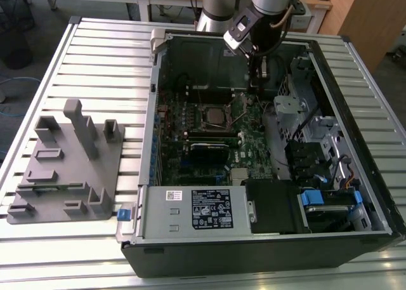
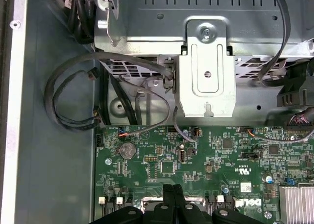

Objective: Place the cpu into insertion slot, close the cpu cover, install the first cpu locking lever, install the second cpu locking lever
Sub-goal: 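Close the cpu cover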

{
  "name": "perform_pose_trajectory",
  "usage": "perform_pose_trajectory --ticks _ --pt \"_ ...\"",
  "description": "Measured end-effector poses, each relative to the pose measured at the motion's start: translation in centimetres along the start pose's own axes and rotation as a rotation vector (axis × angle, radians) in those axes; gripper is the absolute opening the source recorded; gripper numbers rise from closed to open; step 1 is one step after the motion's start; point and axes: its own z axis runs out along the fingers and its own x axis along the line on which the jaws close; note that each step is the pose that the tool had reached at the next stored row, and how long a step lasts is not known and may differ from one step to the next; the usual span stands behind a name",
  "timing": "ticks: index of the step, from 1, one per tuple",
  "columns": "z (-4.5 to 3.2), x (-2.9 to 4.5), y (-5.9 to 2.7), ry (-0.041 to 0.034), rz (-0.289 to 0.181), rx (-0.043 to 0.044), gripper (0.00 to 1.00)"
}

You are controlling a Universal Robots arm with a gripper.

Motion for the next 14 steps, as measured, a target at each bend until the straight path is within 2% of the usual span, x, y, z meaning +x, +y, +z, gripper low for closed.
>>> perform_pose_trajectory --ticks 9,14 --pt "0.62 0.04 0.93 0.0 0.0 0.0 0.11" --pt "1.44 0.06 0.97 -0.0001 0.0 0.0 0.11"
